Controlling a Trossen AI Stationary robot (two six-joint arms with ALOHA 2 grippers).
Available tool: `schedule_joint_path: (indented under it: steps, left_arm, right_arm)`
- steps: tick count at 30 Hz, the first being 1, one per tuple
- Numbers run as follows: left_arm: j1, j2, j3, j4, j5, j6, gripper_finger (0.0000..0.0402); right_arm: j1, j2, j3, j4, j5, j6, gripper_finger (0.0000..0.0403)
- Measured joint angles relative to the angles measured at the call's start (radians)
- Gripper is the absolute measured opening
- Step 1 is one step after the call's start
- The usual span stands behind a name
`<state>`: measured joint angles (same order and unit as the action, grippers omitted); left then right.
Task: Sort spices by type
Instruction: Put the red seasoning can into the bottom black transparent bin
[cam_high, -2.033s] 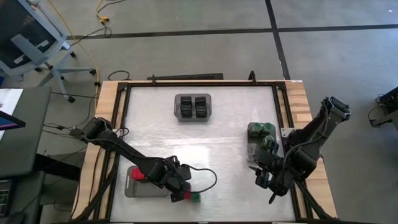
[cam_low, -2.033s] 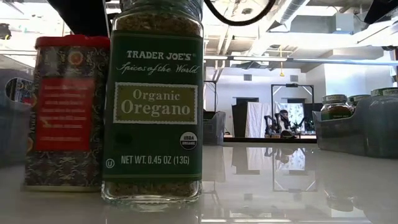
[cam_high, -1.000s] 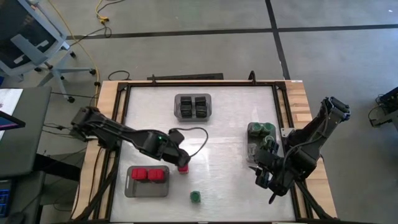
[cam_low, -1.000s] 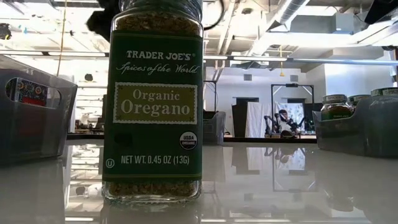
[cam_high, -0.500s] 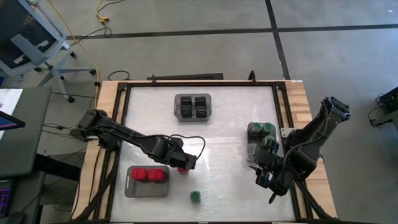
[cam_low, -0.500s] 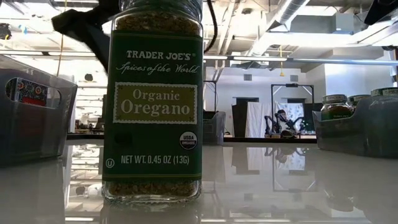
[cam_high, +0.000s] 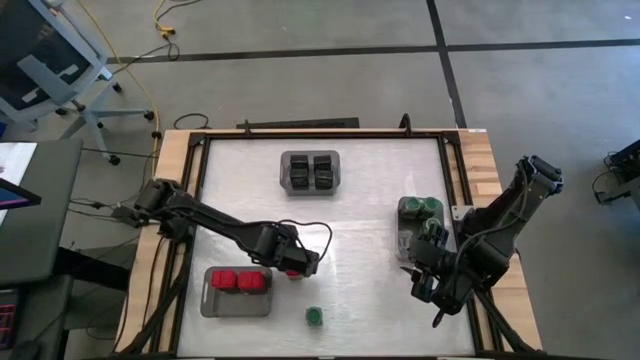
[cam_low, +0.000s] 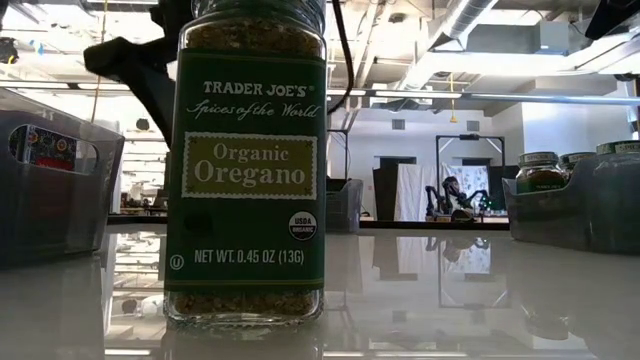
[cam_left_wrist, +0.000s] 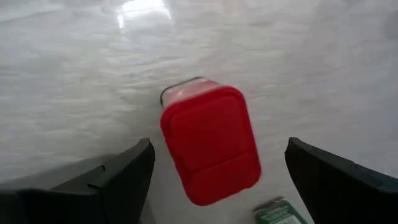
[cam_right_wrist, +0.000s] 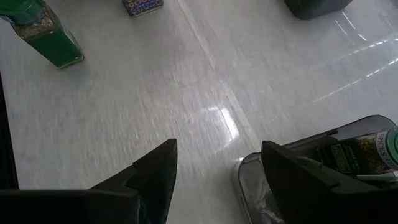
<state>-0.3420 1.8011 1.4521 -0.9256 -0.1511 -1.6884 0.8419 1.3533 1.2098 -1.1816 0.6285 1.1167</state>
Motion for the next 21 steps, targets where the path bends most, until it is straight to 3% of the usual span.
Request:
schedule_joint_path:
  steps: [6, 21]
  left_arm:
    - [0.0, 0.037, 0.0, 0.017, 0.043, 0.001, 0.0345]
    - [0.001, 0.064, -0.001, 0.047, 0.041, 0.034, 0.0338]
  right_arm:
    - [0.0, 0.0, 0.0, 0.0, 0.001, 0.0, 0.026]
    - [0.0, 0.0, 0.0, -0.001, 0.001, 0.0, 0.026]
